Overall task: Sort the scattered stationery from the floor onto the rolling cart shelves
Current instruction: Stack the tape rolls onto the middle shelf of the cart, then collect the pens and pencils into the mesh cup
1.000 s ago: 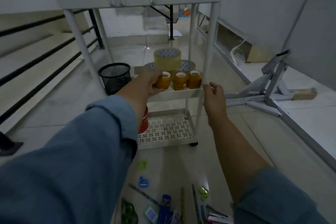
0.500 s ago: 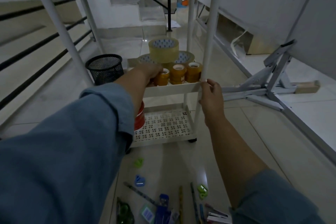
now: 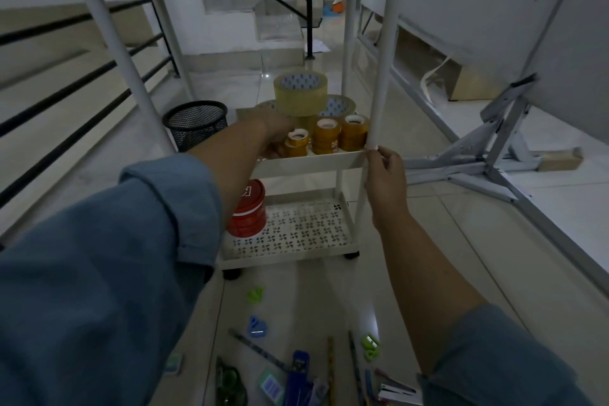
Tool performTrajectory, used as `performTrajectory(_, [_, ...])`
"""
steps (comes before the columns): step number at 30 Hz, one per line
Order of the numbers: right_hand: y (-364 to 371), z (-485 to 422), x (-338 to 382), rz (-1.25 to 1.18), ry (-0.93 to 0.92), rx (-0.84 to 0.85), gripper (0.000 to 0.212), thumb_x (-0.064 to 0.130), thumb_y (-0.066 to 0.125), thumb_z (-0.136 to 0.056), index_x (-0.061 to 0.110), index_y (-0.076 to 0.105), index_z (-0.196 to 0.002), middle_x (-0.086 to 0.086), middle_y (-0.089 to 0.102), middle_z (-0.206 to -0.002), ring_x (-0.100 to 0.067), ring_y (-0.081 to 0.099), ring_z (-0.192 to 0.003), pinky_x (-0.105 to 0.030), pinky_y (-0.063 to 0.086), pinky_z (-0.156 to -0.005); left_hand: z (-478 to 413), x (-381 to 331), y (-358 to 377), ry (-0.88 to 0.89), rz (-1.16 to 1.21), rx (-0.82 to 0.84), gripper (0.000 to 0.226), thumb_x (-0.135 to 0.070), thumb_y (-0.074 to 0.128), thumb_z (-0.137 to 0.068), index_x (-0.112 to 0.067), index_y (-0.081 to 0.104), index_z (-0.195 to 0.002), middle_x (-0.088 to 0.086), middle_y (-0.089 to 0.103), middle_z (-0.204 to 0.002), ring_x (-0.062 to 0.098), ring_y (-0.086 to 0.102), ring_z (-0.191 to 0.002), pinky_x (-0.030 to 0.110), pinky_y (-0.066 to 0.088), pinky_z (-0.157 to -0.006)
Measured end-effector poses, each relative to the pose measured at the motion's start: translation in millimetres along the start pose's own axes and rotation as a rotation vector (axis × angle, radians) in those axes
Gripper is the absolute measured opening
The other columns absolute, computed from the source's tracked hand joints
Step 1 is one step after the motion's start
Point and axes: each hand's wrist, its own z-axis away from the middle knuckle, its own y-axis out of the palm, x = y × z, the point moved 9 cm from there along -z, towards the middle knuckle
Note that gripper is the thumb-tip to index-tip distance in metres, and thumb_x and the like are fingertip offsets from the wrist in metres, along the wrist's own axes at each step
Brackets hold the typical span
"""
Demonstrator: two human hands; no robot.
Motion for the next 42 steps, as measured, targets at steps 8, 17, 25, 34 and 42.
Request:
performTrajectory(8, [4,0,-2,0.007,-0.013,0.034,0.033,0.035,0.045,-0.096,0.018,0.049,-0.123,-0.003,0.057,-0.122,-0.018,0.055,-0.11,-0.044,0.047,-0.098,-2,2,4,-0.021,0.401,-0.071,0.031,-0.017,0.035,-0.101,-0.015,0.034,-0.07,0.009,0.045,-0.07,0.018,0.047,-0.062,0.023,0.043,-0.057])
performTrajectory(17, [-2,14,-15,0.094,-0.015,-0.061,0.045,0.034,0.047,-0.095,0.012,0.041,-0.134,-0.007,0.048,-0.133,-0.02,0.048,-0.12,-0.038,0.041,-0.105,9,-5,-27,0.196,0.102,-0.279,0.02,-0.02,0.045,-0.095,-0.014,0.055,-0.078,0.002,0.056,-0.083,0.025,0.057,-0.091,0.028,0.045,-0.076])
performTrajectory(25, [-12,90,-64,0.303,0.081,-0.056,0.031,0.016,0.047,-0.095,0.002,0.051,-0.122,-0.016,0.056,-0.121,-0.028,0.053,-0.111,-0.031,0.042,-0.093,116,66,-20,0.685,0.276,-0.555,0.025,-0.012,0.048,-0.091,-0.003,0.062,-0.11,0.005,0.061,-0.109,0.019,0.055,-0.107,0.027,0.044,-0.094])
performTrajectory(34, [-59,189,-209,0.889,0.217,0.164,0.021,0.002,0.051,-0.088,-0.007,0.063,-0.103,-0.023,0.063,-0.109,-0.034,0.059,-0.104,-0.03,0.043,-0.084,152,282,119,0.144,0.23,-0.212,0.026,-0.005,0.049,-0.094,-0.001,0.057,-0.118,0.014,0.061,-0.119,0.025,0.056,-0.109,0.03,0.044,-0.091])
performTrajectory(42, [-60,207,-244,1.266,0.192,0.333,0.041,0.005,0.038,-0.093,-0.004,0.034,-0.133,-0.021,0.044,-0.132,-0.033,0.042,-0.124,-0.032,0.035,-0.099,166,342,159,0.099,0.013,-0.017,0.036,0.002,0.045,-0.089,-0.004,0.055,-0.123,0.014,0.056,-0.122,0.025,0.054,-0.108,0.024,0.043,-0.087])
